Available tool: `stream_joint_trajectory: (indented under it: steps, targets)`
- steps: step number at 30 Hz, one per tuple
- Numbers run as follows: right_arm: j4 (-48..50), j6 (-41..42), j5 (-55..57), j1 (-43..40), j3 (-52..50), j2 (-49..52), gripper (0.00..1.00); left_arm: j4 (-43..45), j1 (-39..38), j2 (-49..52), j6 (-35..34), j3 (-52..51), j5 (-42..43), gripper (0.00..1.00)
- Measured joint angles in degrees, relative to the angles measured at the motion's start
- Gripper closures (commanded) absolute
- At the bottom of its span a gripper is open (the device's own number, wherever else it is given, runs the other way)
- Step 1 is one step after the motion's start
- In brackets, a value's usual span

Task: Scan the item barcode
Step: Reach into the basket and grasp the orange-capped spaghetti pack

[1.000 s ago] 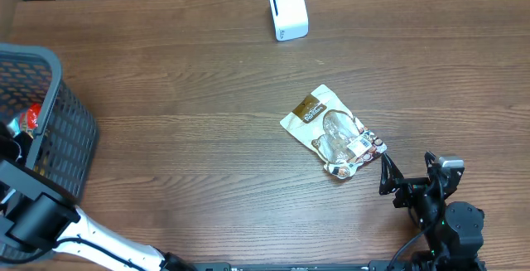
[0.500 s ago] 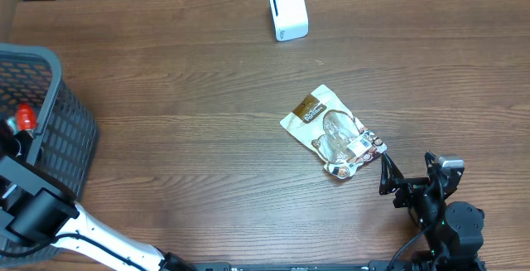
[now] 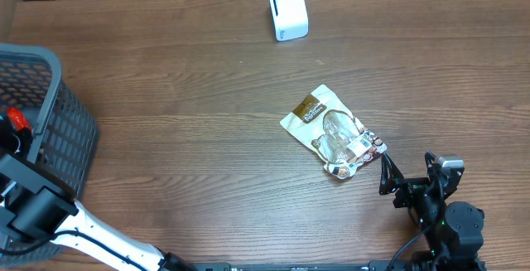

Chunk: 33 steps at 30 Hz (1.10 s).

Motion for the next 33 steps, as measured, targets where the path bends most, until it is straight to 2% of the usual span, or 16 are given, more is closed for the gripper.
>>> stream_joint_trajectory:
  steps: [7, 12, 33]
  targets:
    - [-0.02, 0.0, -0.02, 0.0, 0.0, 0.0, 0.0, -9.84, -0.7, 2.45, -0.85, 11.8, 6.16, 0.96]
    - [0.02, 0.04, 0.0, 0.0, 0.0, 0.0, 0.0, -12.22, -1.92, 2.25, -1.49, 20.33, 11.76, 0.96]
    - [0.0, 0.02, -0.04, 0.0, 0.0, 0.0, 0.0, -12.92, -1.55, -8.0, -1.29, 21.16, 24.28, 0.96]
